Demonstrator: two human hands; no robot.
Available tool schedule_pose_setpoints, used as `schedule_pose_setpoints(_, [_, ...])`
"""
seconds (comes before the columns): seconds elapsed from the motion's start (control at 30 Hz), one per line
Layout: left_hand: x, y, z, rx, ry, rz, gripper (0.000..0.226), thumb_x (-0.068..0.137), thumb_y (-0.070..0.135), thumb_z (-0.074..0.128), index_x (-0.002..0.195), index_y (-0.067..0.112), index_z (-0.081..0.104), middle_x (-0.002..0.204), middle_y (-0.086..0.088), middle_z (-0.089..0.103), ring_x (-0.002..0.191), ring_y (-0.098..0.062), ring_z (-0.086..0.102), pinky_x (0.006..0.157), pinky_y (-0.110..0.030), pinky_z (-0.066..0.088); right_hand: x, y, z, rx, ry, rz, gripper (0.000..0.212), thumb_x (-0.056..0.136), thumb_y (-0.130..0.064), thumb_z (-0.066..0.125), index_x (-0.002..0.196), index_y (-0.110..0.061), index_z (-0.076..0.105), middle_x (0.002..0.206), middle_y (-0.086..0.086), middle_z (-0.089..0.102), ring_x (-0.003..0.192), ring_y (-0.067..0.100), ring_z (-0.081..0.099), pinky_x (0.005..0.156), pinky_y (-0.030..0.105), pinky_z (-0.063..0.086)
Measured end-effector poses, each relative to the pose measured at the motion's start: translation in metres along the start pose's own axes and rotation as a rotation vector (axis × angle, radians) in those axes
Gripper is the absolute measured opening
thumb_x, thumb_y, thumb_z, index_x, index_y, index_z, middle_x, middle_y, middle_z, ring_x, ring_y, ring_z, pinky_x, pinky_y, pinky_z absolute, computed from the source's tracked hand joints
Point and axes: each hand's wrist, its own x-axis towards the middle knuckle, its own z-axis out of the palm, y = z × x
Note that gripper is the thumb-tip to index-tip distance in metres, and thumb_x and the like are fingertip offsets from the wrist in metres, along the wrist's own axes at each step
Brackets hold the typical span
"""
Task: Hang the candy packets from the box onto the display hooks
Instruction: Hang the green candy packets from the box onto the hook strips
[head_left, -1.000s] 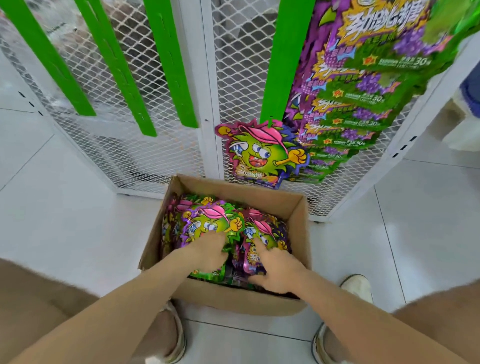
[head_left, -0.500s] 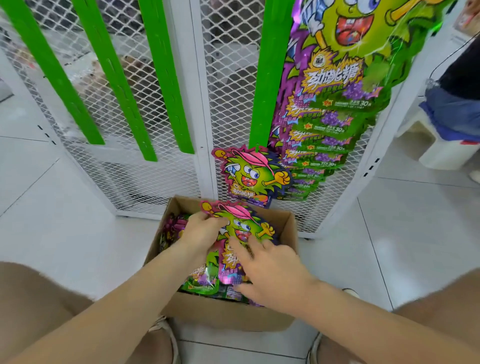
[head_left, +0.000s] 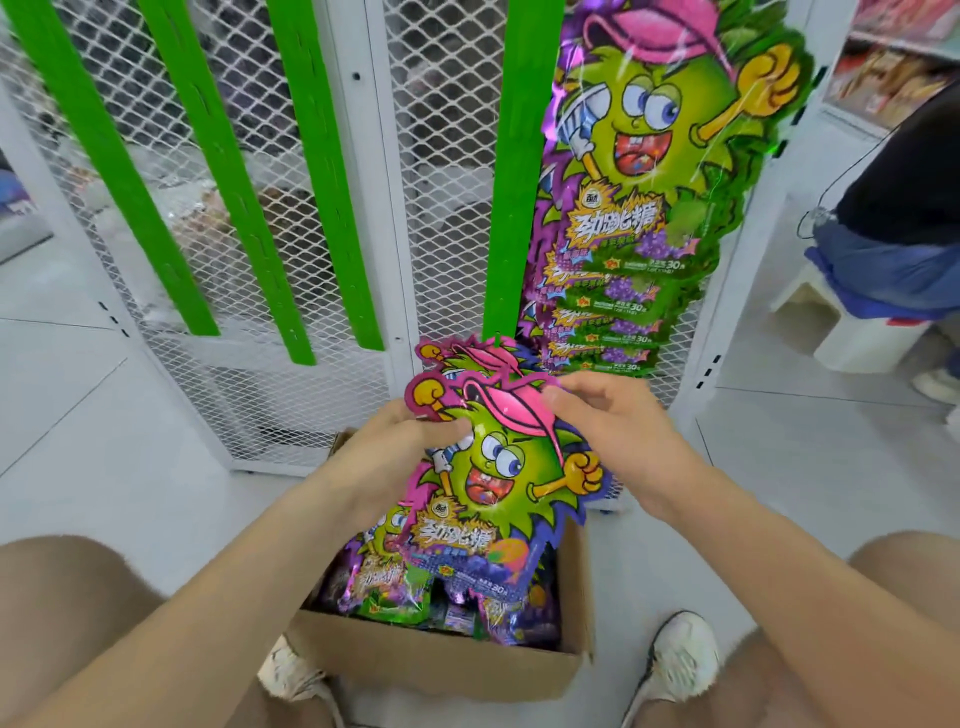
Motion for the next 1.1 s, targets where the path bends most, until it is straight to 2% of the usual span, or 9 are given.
schedule_pose_setpoints(0.13, [0.004, 0.005, 0.001, 0.025, 0.051, 0.057, 0.058, 0.071, 0.04, 0.094, 0.121, 0.021, 0.073, 0.126, 0.002, 0.077, 0.13, -0.023, 0.063, 0.12, -0.052, 0.035, 0.003, -0.007, -0.001, 0.052, -0.085, -0.037, 0.019, 0.104, -0.033, 0.064, 0.111, -0.022, 0.079, 0.111, 0.009, 0.079, 0.115, 0.032, 0.069, 0.105, 0.046, 0.052])
schedule_pose_setpoints(0.27, [0.01, 0.025, 0.007, 0.2, 0.201, 0.264, 0.038, 0.085, 0.011, 0.087, 0.118, 0.024, 0.073, 0.103, 0.008, 0.08, 0.095, -0.012, 0.075, 0.074, -0.027, 0.059, 0.017, -0.015, -0.006, -0.146, -0.08, -0.207, 0.023, 0.106, -0.033, 0.062, 0.101, -0.018, 0.078, 0.096, 0.024, 0.072, 0.077, 0.032, 0.063, 0.084, 0.059, 0.054])
schedule_pose_setpoints(0.37, [0.021, 0.051, 0.009, 0.41, 0.295, 0.475, 0.053, 0.088, -0.003, 0.076, 0.132, 0.023, 0.063, 0.125, 0.009, 0.071, 0.114, -0.004, 0.067, 0.104, -0.033, 0.053, 0.029, -0.021, -0.013, -0.423, -0.026, -0.326, 0.024, 0.101, -0.037, 0.067, 0.093, -0.017, 0.079, 0.07, 0.006, 0.068, 0.061, 0.011, 0.054, 0.064, 0.04, 0.049])
schedule_pose_setpoints(0.47, [0.038, 0.074, 0.01, 0.594, 0.264, 0.548, 0.053, 0.097, 0.006, 0.065, 0.145, 0.025, 0.055, 0.144, 0.011, 0.06, 0.134, -0.006, 0.054, 0.117, -0.033, 0.04, 0.036, -0.024, -0.022, -0.637, -0.045, -0.375, 0.024, 0.098, -0.038, 0.071, 0.078, -0.025, 0.074, 0.065, -0.003, 0.065, 0.063, 0.013, 0.055, 0.065, 0.025, 0.042])
schedule_pose_setpoints(0.6, [0.064, 0.089, 0.022, 0.665, 0.227, 0.555, 0.049, 0.103, 0.014, 0.061, 0.15, 0.02, 0.049, 0.142, 0.007, 0.061, 0.13, -0.009, 0.056, 0.113, -0.03, 0.042, 0.047, -0.029, -0.026, -0.731, -0.018, -0.423, 0.021, 0.096, -0.042, 0.074, 0.091, -0.023, 0.081, 0.08, -0.002, 0.074, 0.078, 0.016, 0.065, 0.08, 0.035, 0.048])
schedule_pose_setpoints(0.77, [0.09, 0.091, 0.031, 0.692, 0.187, 0.526, 0.023, 0.106, 0.03, 0.062, 0.128, 0.022, 0.06, 0.095, 0.009, 0.07, 0.084, -0.011, 0.066, 0.072, -0.023, 0.047, 0.061, -0.037, -0.02, -0.678, 0.095, -0.527, 0.019, 0.09, -0.045, 0.079, 0.086, -0.027, 0.083, 0.068, -0.009, 0.071, 0.068, 0.012, 0.062, 0.074, 0.034, 0.042])
schedule_pose_setpoints(0.87, [0.088, 0.089, 0.026, 0.755, 0.197, 0.537, 0.025, 0.109, 0.038, 0.056, 0.106, 0.017, 0.069, 0.076, 0.001, 0.063, 0.068, -0.02, 0.053, 0.067, -0.036, 0.04, 0.064, -0.037, -0.016, -0.691, 0.013, -0.522, 0.016, 0.096, -0.035, 0.073, 0.091, -0.023, 0.081, 0.067, -0.012, 0.065, 0.068, 0.013, 0.055, 0.075, 0.032, 0.034])
schedule_pose_setpoints(1.0, [0.067, 0.09, 0.013, 0.72, 0.22, 0.451, 0.041, 0.106, 0.042, 0.061, 0.075, 0.015, 0.059, 0.058, -0.002, 0.047, 0.057, -0.016, 0.041, 0.062, -0.034, 0.029, 0.061, -0.039, -0.009, -0.715, -0.026, -0.539, 0.018, 0.102, -0.023, 0.066, 0.111, -0.017, 0.081, 0.101, -0.001, 0.079, 0.093, 0.017, 0.067, 0.089, 0.036, 0.046])
schedule_pose_setpoints(1.1, [0.049, 0.092, 0.006, 0.708, 0.215, 0.398, 0.041, 0.105, 0.041, 0.062, 0.072, 0.016, 0.059, 0.062, 0.0, 0.042, 0.059, -0.017, 0.039, 0.063, -0.034, 0.027, 0.058, -0.04, 0.001, -0.557, 0.057, -0.541, 0.02, 0.097, -0.022, 0.074, 0.115, -0.019, 0.08, 0.099, -0.009, 0.079, 0.093, 0.006, 0.071, 0.094, 0.037, 0.056])
